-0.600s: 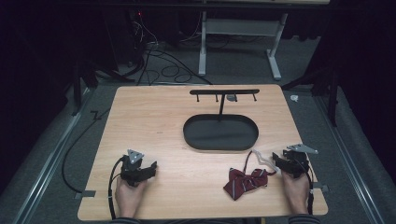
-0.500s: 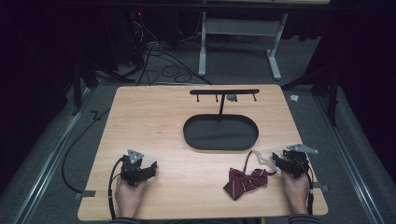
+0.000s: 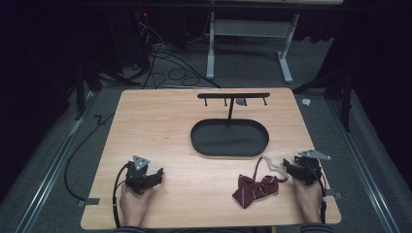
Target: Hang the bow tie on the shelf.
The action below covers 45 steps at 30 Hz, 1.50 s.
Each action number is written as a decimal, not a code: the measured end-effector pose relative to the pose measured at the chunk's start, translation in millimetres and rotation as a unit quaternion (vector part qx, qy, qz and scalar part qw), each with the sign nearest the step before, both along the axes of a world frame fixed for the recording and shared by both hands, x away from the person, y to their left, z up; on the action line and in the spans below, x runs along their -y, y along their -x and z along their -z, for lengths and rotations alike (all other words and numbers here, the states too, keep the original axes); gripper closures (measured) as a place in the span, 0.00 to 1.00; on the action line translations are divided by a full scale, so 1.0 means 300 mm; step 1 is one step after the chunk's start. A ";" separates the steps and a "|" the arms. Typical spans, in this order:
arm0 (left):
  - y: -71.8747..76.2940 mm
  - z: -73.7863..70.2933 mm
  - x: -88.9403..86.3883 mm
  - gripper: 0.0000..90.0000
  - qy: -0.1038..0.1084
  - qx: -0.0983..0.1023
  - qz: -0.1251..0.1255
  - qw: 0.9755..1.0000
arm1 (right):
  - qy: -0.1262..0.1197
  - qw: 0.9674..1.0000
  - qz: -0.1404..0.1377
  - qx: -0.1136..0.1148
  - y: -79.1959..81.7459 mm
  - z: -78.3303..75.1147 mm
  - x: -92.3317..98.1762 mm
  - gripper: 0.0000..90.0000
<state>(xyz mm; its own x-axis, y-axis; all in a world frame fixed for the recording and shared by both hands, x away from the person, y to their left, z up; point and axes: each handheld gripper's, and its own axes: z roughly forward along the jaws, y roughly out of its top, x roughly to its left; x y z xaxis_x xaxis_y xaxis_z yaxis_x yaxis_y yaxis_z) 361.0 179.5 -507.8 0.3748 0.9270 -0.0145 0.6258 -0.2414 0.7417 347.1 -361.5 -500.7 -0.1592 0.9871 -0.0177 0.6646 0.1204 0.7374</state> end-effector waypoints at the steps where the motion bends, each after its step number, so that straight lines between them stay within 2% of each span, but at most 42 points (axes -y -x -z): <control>1: 0.000 0.000 0.000 0.30 0.000 0.000 0.000 1.000 | -0.001 1.000 0.002 0.000 0.000 0.000 -0.001 0.57; 11: 0.000 0.000 0.000 0.30 0.000 -0.001 0.000 1.000 | -0.002 1.000 0.005 -0.004 0.002 -0.003 -0.004 0.59; 13: 0.000 0.000 0.000 0.30 0.000 0.000 0.000 1.000 | -0.009 1.000 0.004 -0.006 0.009 -0.011 -0.004 0.60; 15: 0.000 0.000 0.000 0.30 0.001 0.000 0.000 1.000 | -0.015 1.000 -0.007 0.004 0.033 -0.039 -0.010 0.61; 17: 0.000 0.000 0.000 0.30 0.000 0.000 0.000 1.000 | -0.015 1.000 -0.011 0.005 0.042 -0.050 -0.014 0.62; 19: 0.000 0.000 0.000 0.30 0.000 0.000 0.000 1.000 | -0.016 0.999 -0.027 0.008 0.069 -0.073 -0.022 0.63; 22: 0.000 0.000 0.000 0.30 0.000 0.000 0.000 1.000 | -0.016 0.999 -0.037 0.002 0.100 -0.083 -0.039 0.63; 29: 0.000 0.000 0.000 0.30 0.001 0.000 -0.001 1.000 | -0.012 0.999 -0.040 -0.011 0.137 -0.079 -0.054 0.65; 32: 0.000 0.000 0.000 0.30 0.001 0.000 -0.001 1.000 | -0.011 0.999 -0.035 -0.024 0.150 -0.068 -0.056 0.68; 38: 0.000 0.000 0.000 0.30 0.001 0.000 -0.001 1.000 | -0.010 0.999 -0.032 -0.034 0.152 -0.046 -0.049 0.71; 41: 0.000 0.000 0.000 0.30 0.000 -0.001 0.000 1.000 | -0.010 0.999 -0.031 -0.042 0.153 -0.035 -0.051 0.76; 42: 0.000 0.000 0.000 0.30 0.000 -0.001 0.000 1.000 | -0.001 0.999 -0.035 -0.041 0.155 -0.031 -0.056 0.82; 43: 0.000 0.000 0.000 0.30 0.000 -0.001 0.000 1.000 | -0.001 0.999 -0.035 -0.041 0.155 -0.031 -0.056 0.82; 45: 0.000 0.000 0.000 0.30 0.000 0.000 0.000 1.000 | 0.004 0.998 -0.040 -0.041 0.157 -0.030 -0.057 0.93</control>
<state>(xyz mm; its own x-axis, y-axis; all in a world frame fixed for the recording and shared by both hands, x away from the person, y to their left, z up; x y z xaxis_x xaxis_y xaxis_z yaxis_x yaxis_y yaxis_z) 361.0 179.6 -507.7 0.3739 0.9273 -0.0155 0.6266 -0.2403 0.7414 300.0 -344.4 -491.6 -0.2379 0.9712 -0.0088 0.7107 0.1802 0.6800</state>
